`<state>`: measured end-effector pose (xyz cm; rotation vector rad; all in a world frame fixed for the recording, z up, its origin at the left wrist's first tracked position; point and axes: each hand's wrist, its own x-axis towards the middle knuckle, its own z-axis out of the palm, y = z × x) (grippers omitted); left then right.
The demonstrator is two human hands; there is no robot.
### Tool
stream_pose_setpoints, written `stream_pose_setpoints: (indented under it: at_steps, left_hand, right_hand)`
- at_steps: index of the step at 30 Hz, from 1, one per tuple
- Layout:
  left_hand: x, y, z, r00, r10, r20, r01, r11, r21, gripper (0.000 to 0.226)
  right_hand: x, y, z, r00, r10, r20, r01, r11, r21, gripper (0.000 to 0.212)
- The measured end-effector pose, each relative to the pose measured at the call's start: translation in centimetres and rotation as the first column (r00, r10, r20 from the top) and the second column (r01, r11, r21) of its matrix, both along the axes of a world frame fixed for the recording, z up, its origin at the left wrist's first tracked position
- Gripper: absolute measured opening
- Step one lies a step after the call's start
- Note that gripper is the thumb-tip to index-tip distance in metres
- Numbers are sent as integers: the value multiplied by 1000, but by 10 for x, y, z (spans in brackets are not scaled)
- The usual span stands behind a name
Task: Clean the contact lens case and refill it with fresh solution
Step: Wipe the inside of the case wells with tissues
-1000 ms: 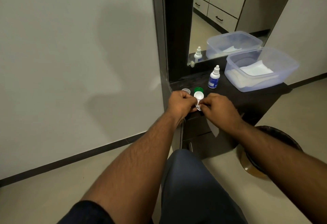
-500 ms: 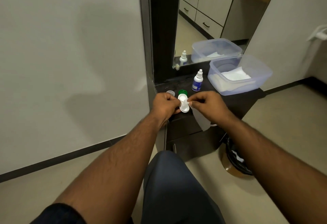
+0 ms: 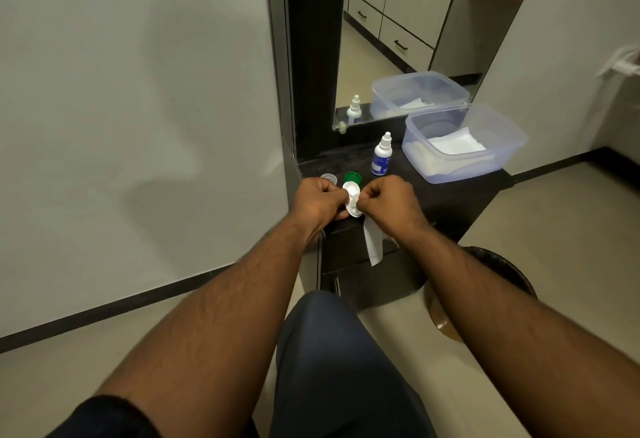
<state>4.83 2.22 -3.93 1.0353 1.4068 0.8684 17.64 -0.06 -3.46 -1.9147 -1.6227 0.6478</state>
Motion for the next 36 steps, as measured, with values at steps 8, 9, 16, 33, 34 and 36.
stream_pose_setpoints:
  at_steps: [8, 9, 16, 33, 34, 36]
  left_hand:
    - [3, 0, -4, 998, 64, -13, -64, 998, 5, 12]
    - [4, 0, -4, 998, 61, -11, -61, 998, -3, 13]
    - [2, 2, 2, 999, 34, 27, -33, 999, -43, 14]
    - [-7, 10, 5, 993, -73, 92, 85, 987, -137, 20]
    - [-7, 10, 5, 994, -71, 85, 82, 987, -135, 19]
    - [-5, 9, 5, 995, -62, 78, 71, 990, -123, 11]
  right_hand:
    - [-8, 11, 3, 921, -357, -155, 303, 907, -291, 25]
    - [-8, 9, 3, 904, -385, -185, 318, 896, -310, 27]
    - [1, -31, 13, 471, -338, -815, -15, 920, -391, 14]
    - [22, -17, 4, 679, 446, 583, -588, 806, 69, 25]
    - [21, -18, 4, 673, 444, 591, -596, 800, 78, 23]
    - [15, -22, 1, 717, 412, 562, -569, 812, 130, 20]
